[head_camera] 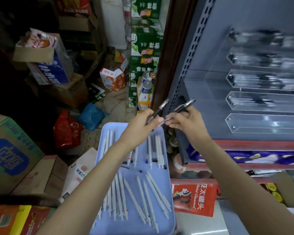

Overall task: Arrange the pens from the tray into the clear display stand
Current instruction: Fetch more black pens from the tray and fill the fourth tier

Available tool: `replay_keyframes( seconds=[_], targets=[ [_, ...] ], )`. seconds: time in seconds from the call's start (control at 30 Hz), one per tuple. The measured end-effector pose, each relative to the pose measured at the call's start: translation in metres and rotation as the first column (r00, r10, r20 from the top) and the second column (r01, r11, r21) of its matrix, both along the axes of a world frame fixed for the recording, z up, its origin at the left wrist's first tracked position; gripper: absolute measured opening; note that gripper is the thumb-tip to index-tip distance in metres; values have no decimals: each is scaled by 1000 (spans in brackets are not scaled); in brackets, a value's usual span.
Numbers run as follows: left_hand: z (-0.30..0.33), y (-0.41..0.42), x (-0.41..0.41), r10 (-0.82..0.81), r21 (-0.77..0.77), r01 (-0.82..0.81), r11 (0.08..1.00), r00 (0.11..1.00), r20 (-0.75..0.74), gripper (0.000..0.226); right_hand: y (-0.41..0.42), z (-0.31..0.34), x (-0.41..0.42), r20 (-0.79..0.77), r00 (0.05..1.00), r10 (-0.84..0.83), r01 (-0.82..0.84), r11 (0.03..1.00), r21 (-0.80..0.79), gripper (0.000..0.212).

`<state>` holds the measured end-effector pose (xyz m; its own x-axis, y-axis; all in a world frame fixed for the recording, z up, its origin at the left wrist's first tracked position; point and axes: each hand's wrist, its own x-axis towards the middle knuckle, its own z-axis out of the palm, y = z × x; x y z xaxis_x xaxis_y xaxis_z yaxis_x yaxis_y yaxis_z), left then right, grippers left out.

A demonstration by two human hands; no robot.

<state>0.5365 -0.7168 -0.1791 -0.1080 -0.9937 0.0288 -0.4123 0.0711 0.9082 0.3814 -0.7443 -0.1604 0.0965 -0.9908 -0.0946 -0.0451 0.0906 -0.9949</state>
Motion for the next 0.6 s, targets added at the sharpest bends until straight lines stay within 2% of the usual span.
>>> replay_keyframes(
  seconds=[0.1,0.27,0.37,0.47,0.6],
  targets=[
    [22,-8,-36,-20,-97,19,995,1000,-6,3,1,23,-42,118,993,-18,23,999,-42,18],
    [42,-19,-98,-3,-150,6,989,1000,24,3,-5,45,-132,289,955,-62,82,995,-58,7],
    [51,-27,-140,56,-182,-49,982,998,36,8,-14,56,-189,263,964,-30,57,994,-96,6],
    [58,-35,-181,132,-189,-117,975,989,70,30,-27,66,-237,218,974,-66,98,985,-139,4],
    [67,-43,-215,190,-159,-177,971,979,74,21,-52,76,-286,174,974,-145,185,952,-244,9]
  ],
)
